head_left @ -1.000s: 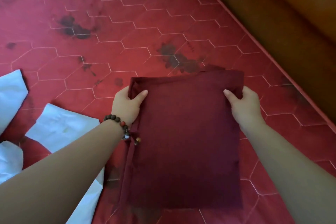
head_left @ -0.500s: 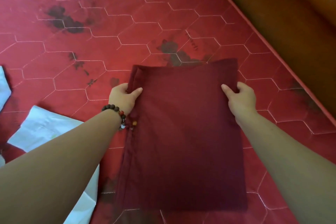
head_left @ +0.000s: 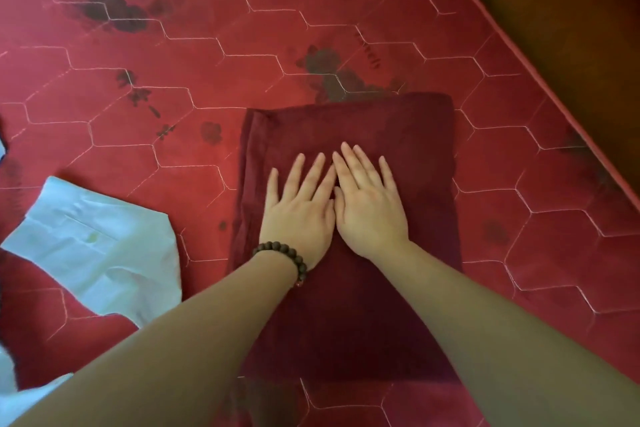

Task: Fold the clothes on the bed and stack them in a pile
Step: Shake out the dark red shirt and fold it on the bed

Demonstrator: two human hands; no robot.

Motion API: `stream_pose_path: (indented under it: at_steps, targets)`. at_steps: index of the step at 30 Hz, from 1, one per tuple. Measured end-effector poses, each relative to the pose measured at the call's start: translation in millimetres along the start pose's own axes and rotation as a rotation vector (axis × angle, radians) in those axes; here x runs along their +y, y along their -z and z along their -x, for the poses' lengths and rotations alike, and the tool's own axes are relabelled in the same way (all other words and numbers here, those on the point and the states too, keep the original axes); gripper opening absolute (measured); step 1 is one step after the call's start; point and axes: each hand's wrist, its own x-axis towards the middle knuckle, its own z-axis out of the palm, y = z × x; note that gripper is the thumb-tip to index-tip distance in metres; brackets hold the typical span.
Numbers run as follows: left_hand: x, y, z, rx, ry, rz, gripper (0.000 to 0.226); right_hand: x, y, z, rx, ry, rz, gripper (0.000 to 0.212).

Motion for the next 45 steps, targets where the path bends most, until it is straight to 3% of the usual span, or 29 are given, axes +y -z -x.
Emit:
stream_pose_path:
  at_steps: [5, 11, 13, 16, 18, 20, 25, 29, 31, 33, 36, 45]
  targets:
    - [-24, -2, 9, 0.016, 0.129, -0.046, 0.068, 46, 4, -2, -0.005, -0.064, 0.115, 0.062]
    - [-56, 12, 31, -0.089, 0.218, -0.048, 0.070, 79, 20, 24, -0.069, -0.511, 0.019, 0.063]
    - [-54, 20, 42, -0.060, 0.232, -0.093, 0.071, 70, 26, 38, -0.011, -0.581, -0.004, 0.064]
    - [-25, 21, 74, 0.068, 0.038, -0.044, 0.067, 15, 20, 74, 0.129, -0.365, 0.007, 0.059]
    - [-2, 8, 107, 0.025, -0.094, 0.011, 0.064, -33, 1, 116, 0.070, -0.114, 0.019, 0.059]
    - [7, -6, 139, -0.074, -0.125, -0.020, 0.063, -56, -15, 155, -0.022, -0.013, 0.016, 0.058]
    - [-7, -11, 164, -0.066, -0.017, -0.063, 0.072, -10, -14, 195, -0.077, -0.108, 0.049, 0.056]
    - [-30, -7, 175, -0.169, -0.226, -0.163, 0.099, 29, -4, 230, -0.206, -0.105, 0.069, 0.068]
    - [-47, -1, 180, -0.193, -0.356, -0.209, 0.090, 41, 5, 243, -0.269, -0.021, 0.088, 0.077]
    - [-60, 3, 184, -0.193, -0.403, -0.200, 0.073, 43, 16, 248, -0.280, 0.045, 0.147, 0.073]
    - [-60, 5, 186, -0.241, -0.326, -0.224, 0.078, 40, 23, 246, -0.214, 0.117, 0.256, 0.053]
    - [13, -6, 252, -0.375, -0.149, -0.205, 0.083, 62, 39, 271, -0.401, -0.037, 0.329, 0.087]
